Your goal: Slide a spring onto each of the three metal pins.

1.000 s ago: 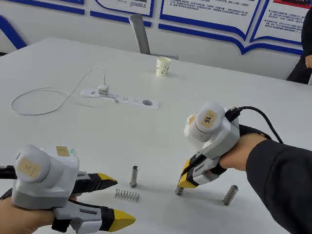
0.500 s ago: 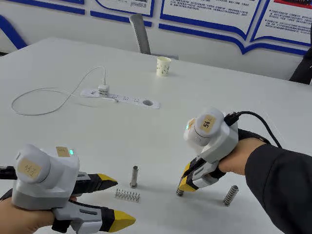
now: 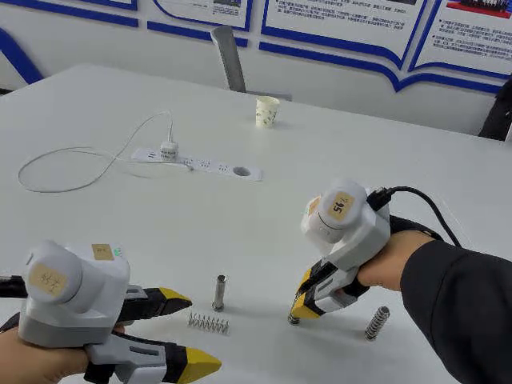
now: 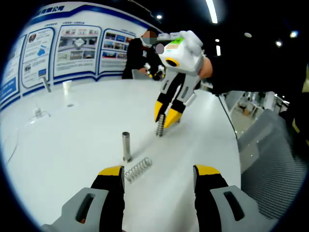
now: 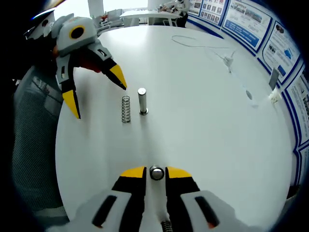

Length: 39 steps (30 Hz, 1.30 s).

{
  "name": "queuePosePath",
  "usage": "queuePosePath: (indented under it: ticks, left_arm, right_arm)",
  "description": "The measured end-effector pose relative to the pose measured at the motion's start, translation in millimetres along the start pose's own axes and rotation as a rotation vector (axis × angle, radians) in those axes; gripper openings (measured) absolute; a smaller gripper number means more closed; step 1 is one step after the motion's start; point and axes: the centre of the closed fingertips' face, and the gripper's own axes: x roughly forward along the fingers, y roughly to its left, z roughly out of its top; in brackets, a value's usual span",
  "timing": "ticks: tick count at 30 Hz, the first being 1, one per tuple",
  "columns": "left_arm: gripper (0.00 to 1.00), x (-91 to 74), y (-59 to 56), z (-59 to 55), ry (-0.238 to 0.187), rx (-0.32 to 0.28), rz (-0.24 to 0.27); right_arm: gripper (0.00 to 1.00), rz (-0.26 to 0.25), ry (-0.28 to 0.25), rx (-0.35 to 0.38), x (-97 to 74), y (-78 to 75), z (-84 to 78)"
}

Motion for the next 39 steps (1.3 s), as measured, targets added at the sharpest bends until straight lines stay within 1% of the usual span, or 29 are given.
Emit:
queuePosePath:
  ticks: [4, 10, 14, 25, 32, 39]
  left_arm:
    - [0.58, -0.3, 0.4, -0.5, 0.001, 0.000, 0.002]
    - [0.58, -0.3, 0.0, -0.3, 0.001, 0.002, 0.001]
    - [0.58, -0.4, 0.3, -0.4, 0.001, 0.002, 0.002]
    - [0.59, -0.4, 0.8, -0.8, 0.002, 0.002, 0.001]
    - [0.59, -0.4, 1.1, -0.1, 0.000, 0.001, 0.001]
    - [0.59, -0.8, 1.1, 1.0, -0.003, 0.001, 0.004]
  right_arm:
    - [0.22, -0.018, -0.007, -0.001, -1.0, -2.7, 0.2]
    - [0.25, -0.021, -0.013, 0.003, -2.4, -2.3, 1.2]
    - [0.29, -0.029, -0.022, 0.000, -3.3, -2.7, 3.6]
    - [0.36, -0.040, -0.068, -0.002, -9.0, -1.7, 16.5]
    - [0.37, -0.032, -0.085, -0.024, -10.9, 4.2, 27.4]
    - [0.36, -0.022, -0.084, -0.044, -8.2, 11.0, 34.3]
